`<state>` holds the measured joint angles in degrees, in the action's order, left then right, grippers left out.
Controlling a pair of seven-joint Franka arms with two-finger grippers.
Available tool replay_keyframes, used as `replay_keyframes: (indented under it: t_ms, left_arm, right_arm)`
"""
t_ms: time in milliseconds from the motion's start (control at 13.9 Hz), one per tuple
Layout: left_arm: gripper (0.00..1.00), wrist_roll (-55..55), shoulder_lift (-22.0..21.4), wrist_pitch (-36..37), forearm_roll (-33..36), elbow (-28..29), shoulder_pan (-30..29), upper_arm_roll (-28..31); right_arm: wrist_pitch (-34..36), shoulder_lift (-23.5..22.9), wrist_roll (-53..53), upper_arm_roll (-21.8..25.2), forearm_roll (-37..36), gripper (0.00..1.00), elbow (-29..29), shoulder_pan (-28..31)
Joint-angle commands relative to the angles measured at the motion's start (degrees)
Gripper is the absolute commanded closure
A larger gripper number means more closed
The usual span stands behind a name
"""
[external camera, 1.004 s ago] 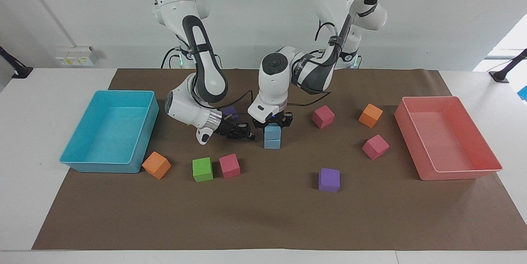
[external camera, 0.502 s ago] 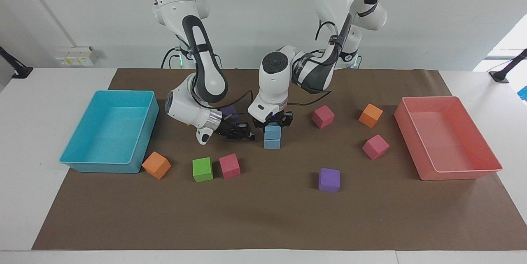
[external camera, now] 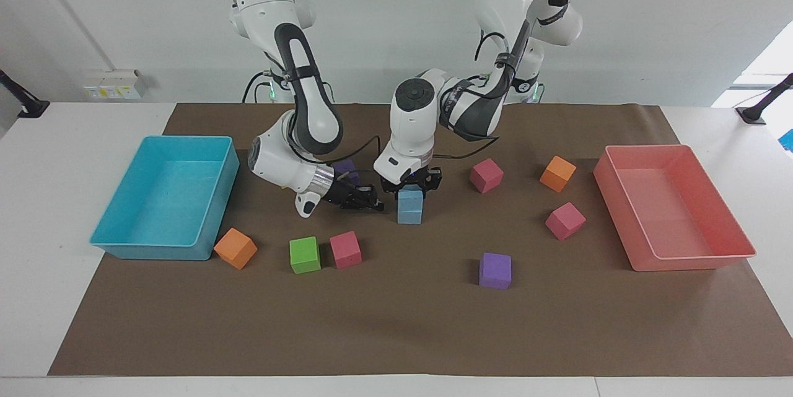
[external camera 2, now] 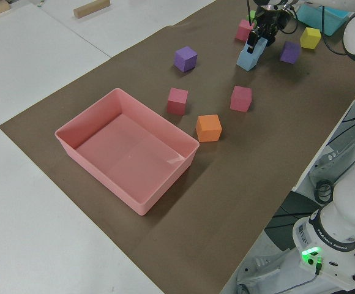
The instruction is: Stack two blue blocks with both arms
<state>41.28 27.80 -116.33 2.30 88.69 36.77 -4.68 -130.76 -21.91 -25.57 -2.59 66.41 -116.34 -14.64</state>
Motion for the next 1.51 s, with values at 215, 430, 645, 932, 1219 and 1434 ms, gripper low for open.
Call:
replay_keyframes:
  t_ms: [215, 430, 645, 932, 1219, 1434]
  left_arm:
    - [0.06, 0.03, -1.78, -1.18, -0.71, 1.75, 0.50, 0.81]
    - [0.00, -0.14, -4.41, -0.22, -0.80, 1.75, -0.03, 0.90]
    - [0.00, -0.14, -8.19, 4.24, -0.72, 2.27, -1.79, 1.07]
    - [0.00, -5.92, -15.82, 7.43, -0.10, 9.11, -6.34, 1.34]
    - [0.00, -17.52, -28.30, 8.40, -0.19, 18.52, -13.02, 1.25]
    - [0.00, -24.29, -31.30, 11.73, -0.36, 17.22, -17.51, 1.60]
  right_arm:
    - [-1.17, 0.90, -0.97, -0.31, 1.97, 1.00, -1.17, 0.14]
    - [-1.08, 0.90, -1.06, -0.31, 1.97, 1.00, -1.17, 0.23]
    - [-1.08, 0.90, -1.76, -0.22, 1.89, 1.00, -1.08, 0.23]
    - [-1.08, 2.21, -2.64, -0.13, 0.92, 1.00, -0.64, 0.40]
    - [-1.34, 4.68, -1.85, 0.57, -2.14, 1.00, -0.64, 0.67]
    - [-1.52, 7.40, -0.02, 0.75, -14.85, 0.65, -0.20, 2.94]
